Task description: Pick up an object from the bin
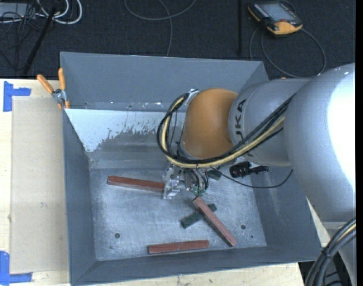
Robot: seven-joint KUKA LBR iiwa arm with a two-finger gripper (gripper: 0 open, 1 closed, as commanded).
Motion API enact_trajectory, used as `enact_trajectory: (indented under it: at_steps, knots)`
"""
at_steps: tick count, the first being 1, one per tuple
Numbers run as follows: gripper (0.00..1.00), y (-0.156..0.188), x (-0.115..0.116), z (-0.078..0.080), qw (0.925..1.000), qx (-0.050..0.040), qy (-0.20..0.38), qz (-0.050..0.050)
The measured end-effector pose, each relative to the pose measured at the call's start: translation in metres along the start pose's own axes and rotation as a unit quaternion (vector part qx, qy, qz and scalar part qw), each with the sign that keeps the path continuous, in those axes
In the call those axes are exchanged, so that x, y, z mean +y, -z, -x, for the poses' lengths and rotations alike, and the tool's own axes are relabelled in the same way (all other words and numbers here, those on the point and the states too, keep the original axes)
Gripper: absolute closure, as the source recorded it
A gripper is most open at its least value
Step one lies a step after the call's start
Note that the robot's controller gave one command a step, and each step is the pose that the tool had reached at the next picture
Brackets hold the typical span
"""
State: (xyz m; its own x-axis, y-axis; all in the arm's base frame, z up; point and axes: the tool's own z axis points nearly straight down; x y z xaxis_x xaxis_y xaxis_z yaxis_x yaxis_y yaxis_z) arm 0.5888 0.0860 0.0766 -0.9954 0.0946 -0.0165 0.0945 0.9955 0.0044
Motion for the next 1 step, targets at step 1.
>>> enact_trajectory:
  at_steps: [1]
  knots:
    - [1.0,0.1542,0.0127,0.019,0.9999,0.0065,0.011,-0.001]
